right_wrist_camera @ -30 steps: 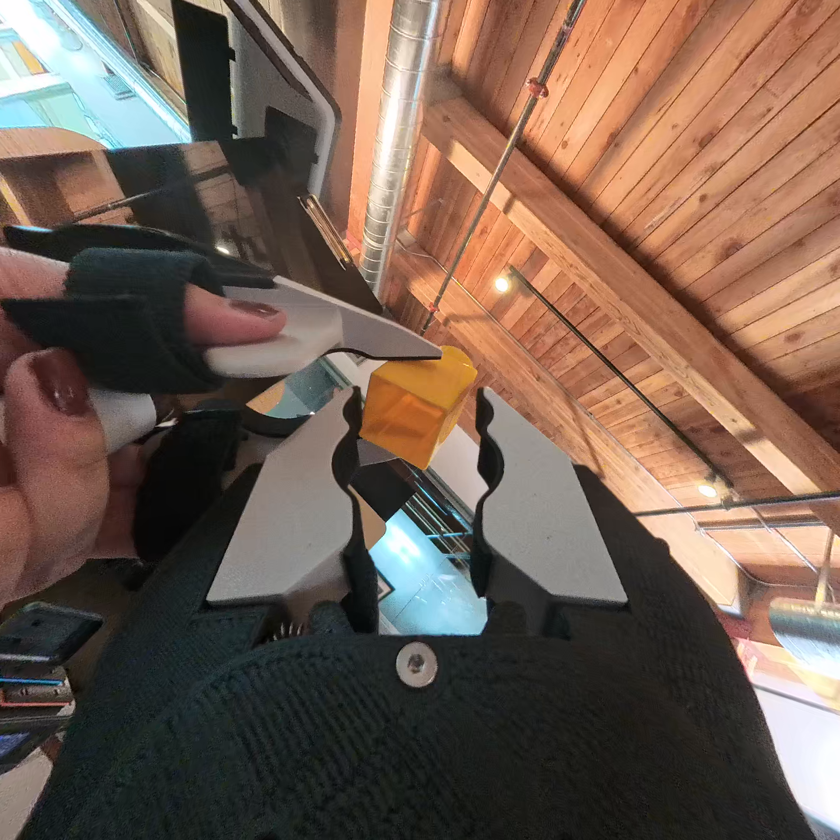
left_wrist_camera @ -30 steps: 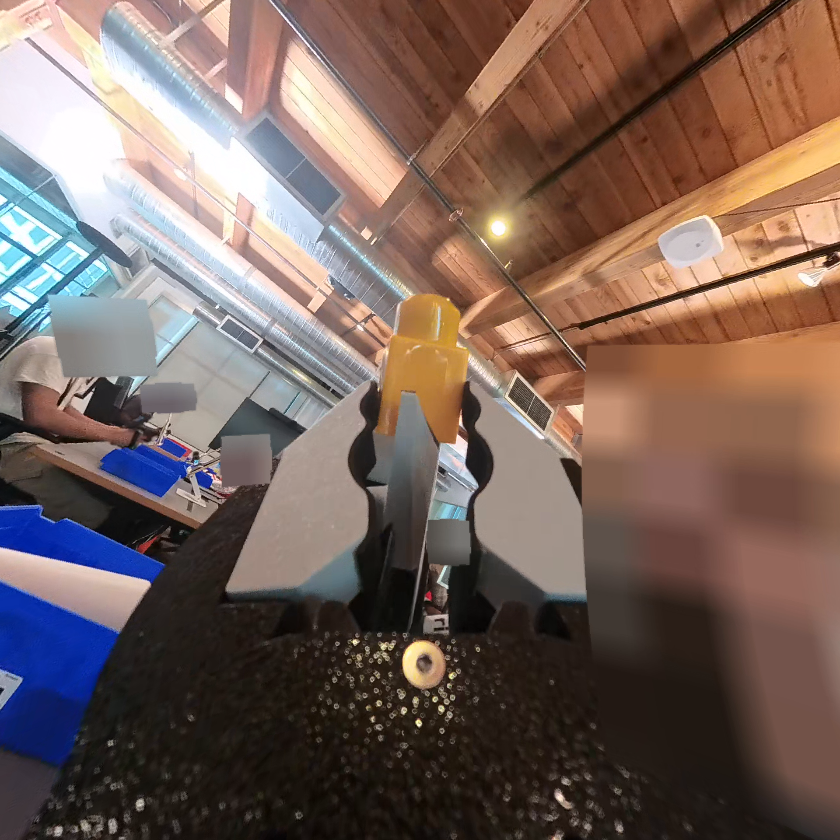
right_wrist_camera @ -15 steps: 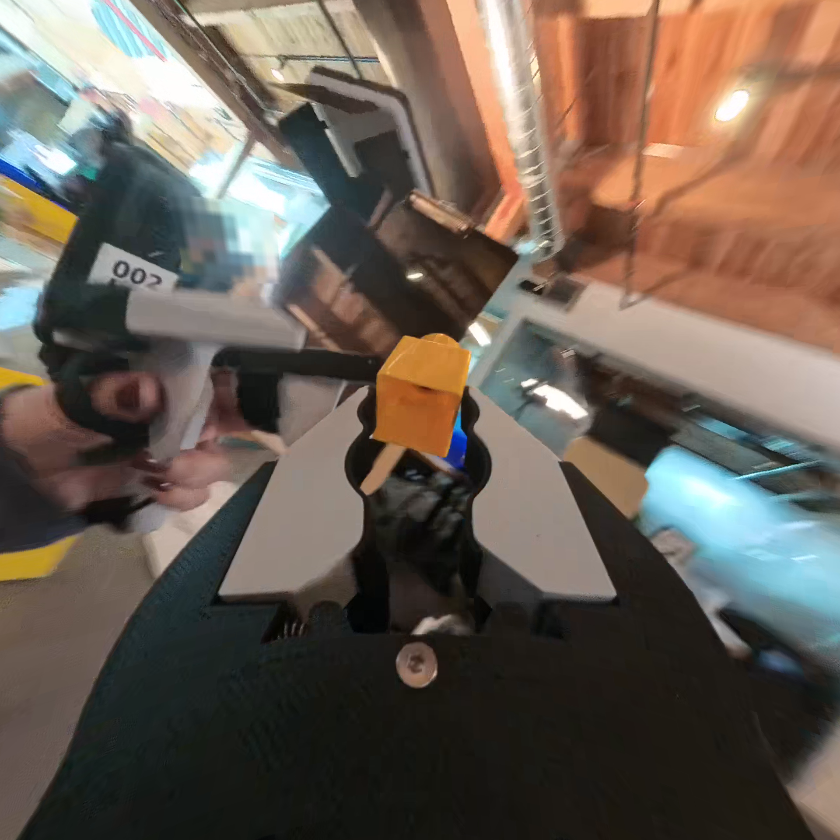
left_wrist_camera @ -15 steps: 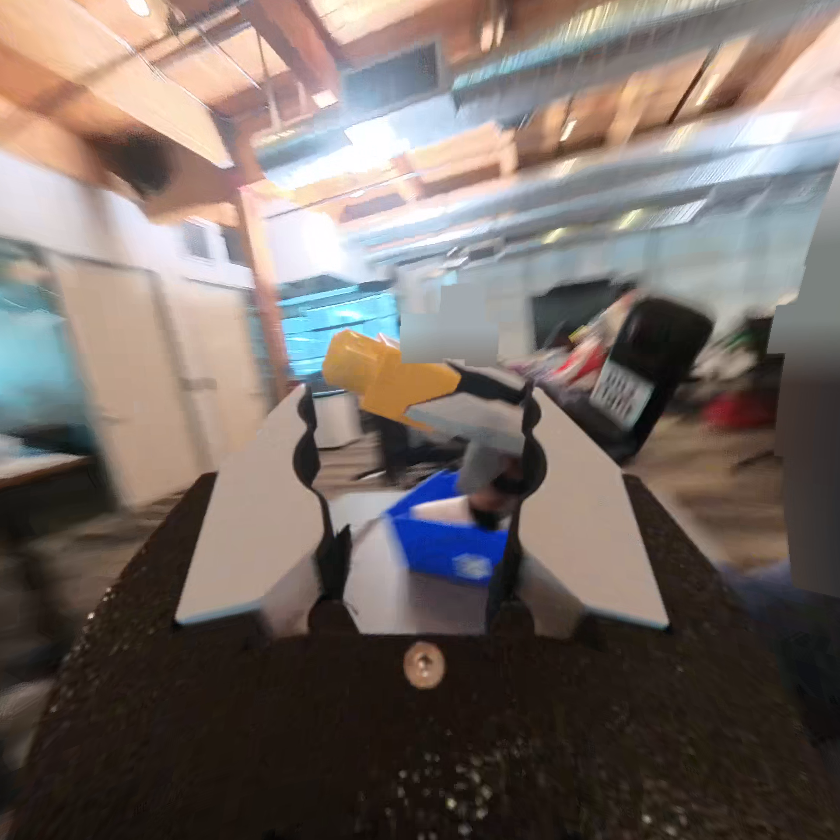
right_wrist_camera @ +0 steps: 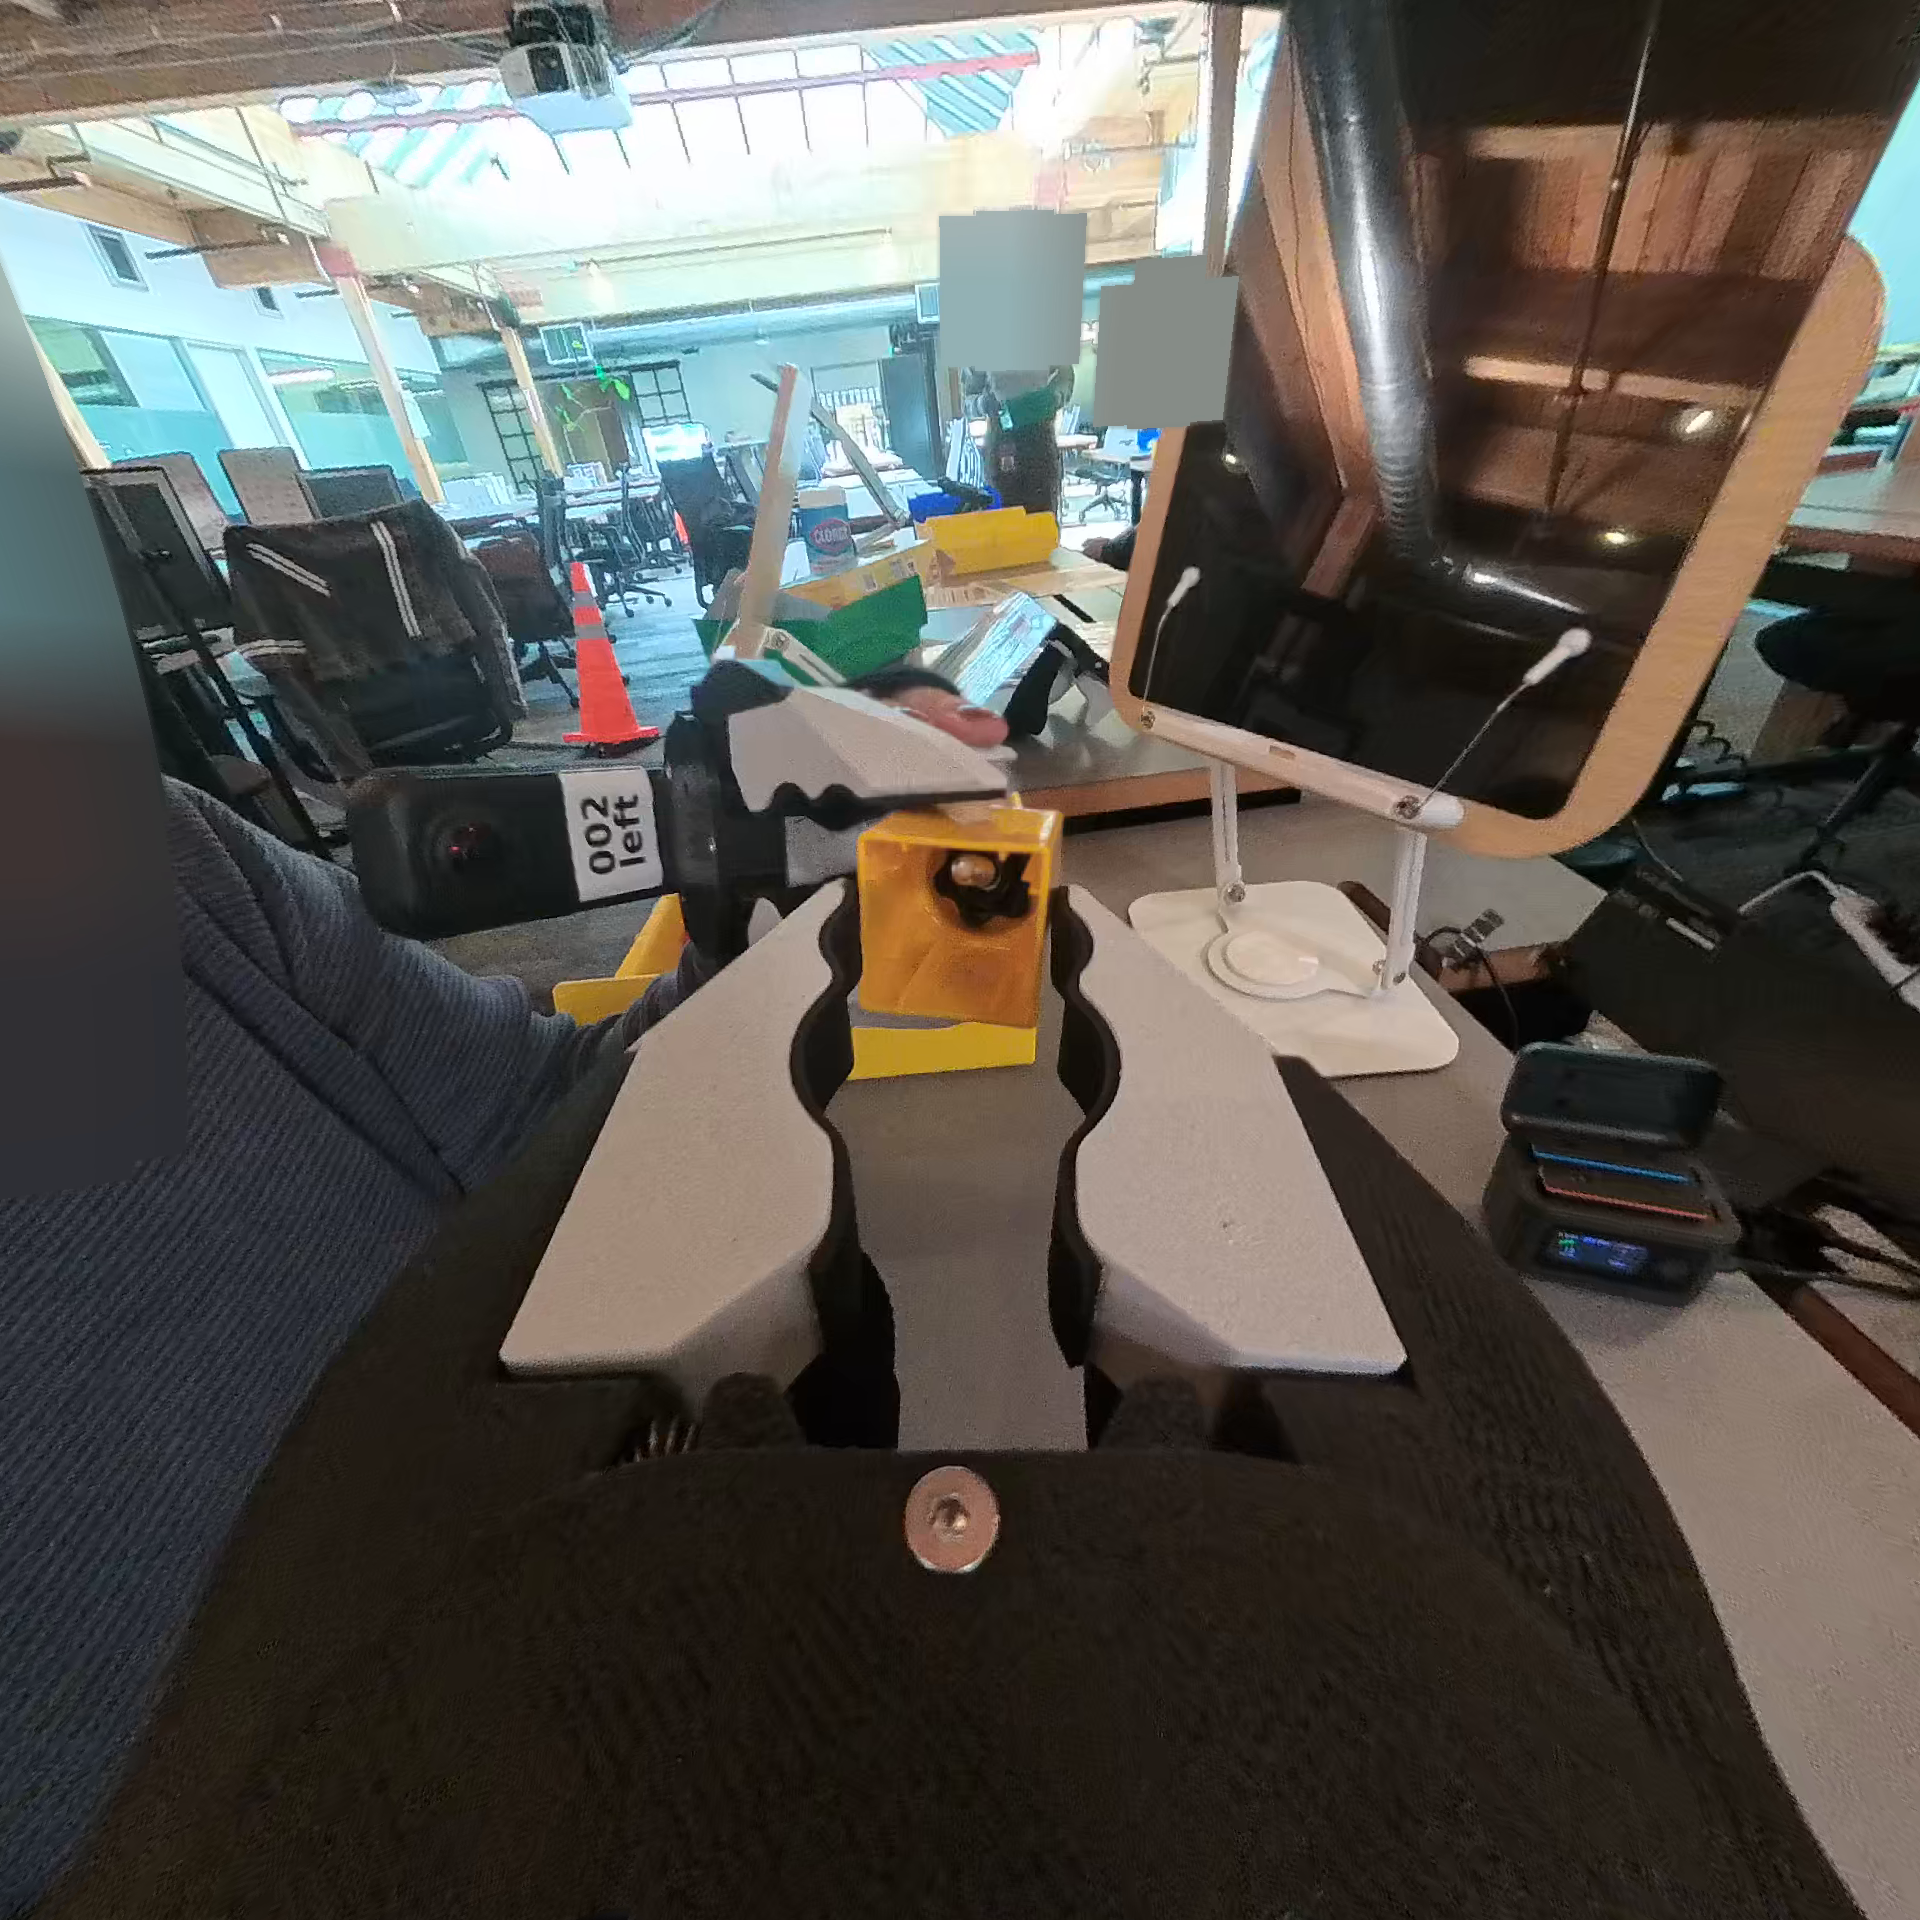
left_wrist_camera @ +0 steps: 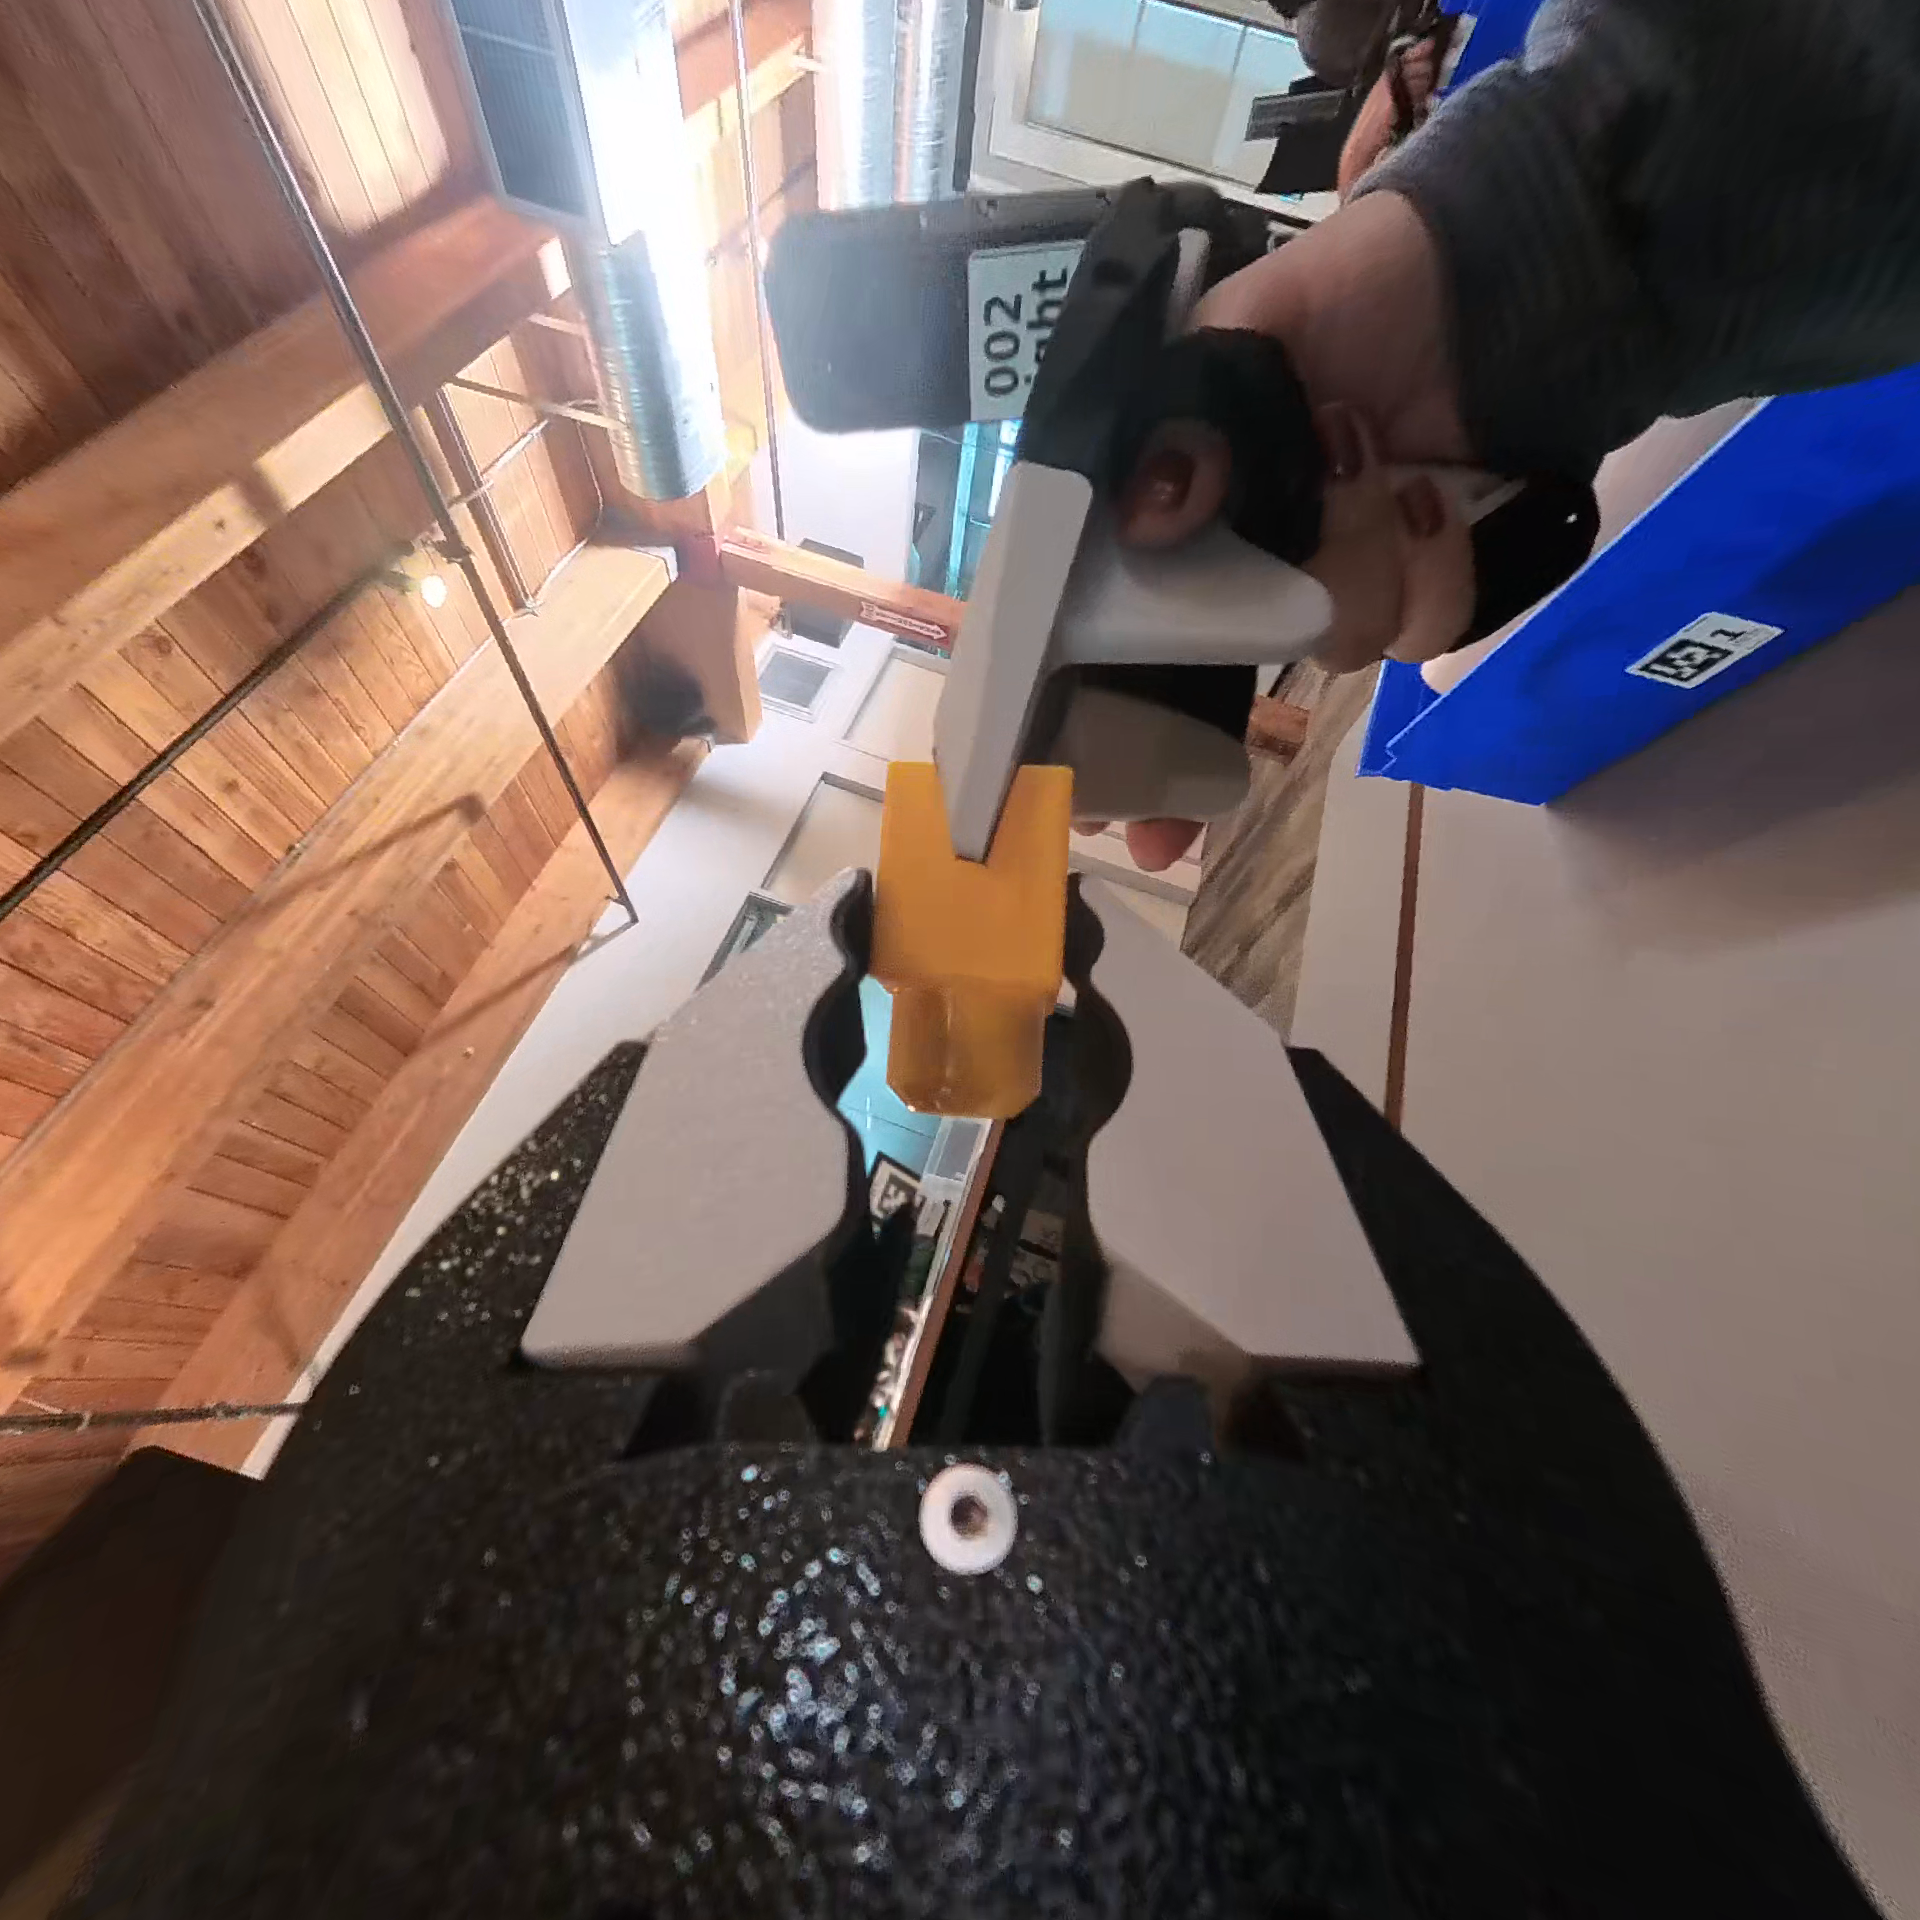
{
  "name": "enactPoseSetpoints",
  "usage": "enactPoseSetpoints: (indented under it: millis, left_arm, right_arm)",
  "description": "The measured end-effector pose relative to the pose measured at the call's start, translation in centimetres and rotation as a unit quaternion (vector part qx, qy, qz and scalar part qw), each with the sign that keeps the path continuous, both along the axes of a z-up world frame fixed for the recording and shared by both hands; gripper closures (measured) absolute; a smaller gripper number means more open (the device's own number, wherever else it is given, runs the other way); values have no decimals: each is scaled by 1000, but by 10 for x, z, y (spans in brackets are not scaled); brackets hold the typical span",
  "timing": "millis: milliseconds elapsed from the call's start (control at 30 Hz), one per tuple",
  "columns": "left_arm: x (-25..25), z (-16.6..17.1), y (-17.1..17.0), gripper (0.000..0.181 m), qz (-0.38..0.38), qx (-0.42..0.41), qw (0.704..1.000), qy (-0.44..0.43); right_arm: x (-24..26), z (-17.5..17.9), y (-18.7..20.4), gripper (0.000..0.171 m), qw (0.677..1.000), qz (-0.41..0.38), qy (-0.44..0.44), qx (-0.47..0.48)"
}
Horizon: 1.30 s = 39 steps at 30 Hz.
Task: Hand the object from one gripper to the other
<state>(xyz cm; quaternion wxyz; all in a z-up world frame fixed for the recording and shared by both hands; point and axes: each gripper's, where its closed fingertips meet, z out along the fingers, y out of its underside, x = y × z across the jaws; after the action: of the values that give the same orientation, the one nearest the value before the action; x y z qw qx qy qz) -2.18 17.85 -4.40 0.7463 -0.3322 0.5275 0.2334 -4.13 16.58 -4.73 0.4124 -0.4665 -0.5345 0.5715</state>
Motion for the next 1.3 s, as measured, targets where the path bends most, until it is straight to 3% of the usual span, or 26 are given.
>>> enactPoseSetpoints:
  millis: [67,133,233,300,400,467,500,567,633,700,800,867,900,1000,1100,1200,1300]
  left_arm:
    - [-4,1,5,147,8,-37,999,-20]
    - [-12,11,10,147,1,-74,993,-94]
    - [-30,27,16,147,-62,-174,950,-252]
    - [-26,37,6,147,-190,-287,870,-353]
    - [-24,54,-12,148,-377,-425,693,-444]
    - [-23,52,-13,148,-429,-500,595,-461]
    - [-20,48,-12,147,-438,-528,564,-459]
    - [-12,39,-11,147,-442,-572,529,-444]
    - [-4,35,-15,147,-449,-593,514,-427]
    - [2,34,-21,147,-456,-605,507,-412]
    - [4,33,-17,144,-439,-601,523,-415]
    - [2,34,-9,116,-413,-588,545,-433]
    - [-2,34,-4,109,-393,-578,560,-444]
    - [-23,37,5,119,-360,-542,594,-473]
    - [-47,43,10,127,-348,-514,599,-506]
    - [-65,46,14,130,-337,-492,602,-530]
    - [-80,44,18,130,-311,-477,615,-545]
  right_arm:
    - [-1,3,3,136,1000,-18,11,23]
    - [-1,15,7,133,994,-49,61,74]
    - [9,44,2,113,965,-97,164,178]
    - [16,56,0,103,926,-155,206,275]
    - [13,54,-10,90,844,-218,198,449]
    - [2,46,-12,80,801,-243,157,523]
    - [-3,43,-12,75,785,-252,139,548]
    - [-12,38,-14,72,754,-263,118,590]
    - [-17,32,-12,76,735,-268,98,615]
    - [-17,32,-10,100,723,-279,95,624]
    - [-13,31,-4,103,753,-279,71,591]
    - [-4,34,7,102,761,-302,48,572]
    - [5,33,18,102,757,-323,24,568]
    - [54,22,63,103,734,-406,-92,538]
    - [128,-2,99,103,721,-483,-204,452]
    - [207,-24,126,102,678,-573,-285,361]
    - [252,-56,140,102,664,-592,-342,302]
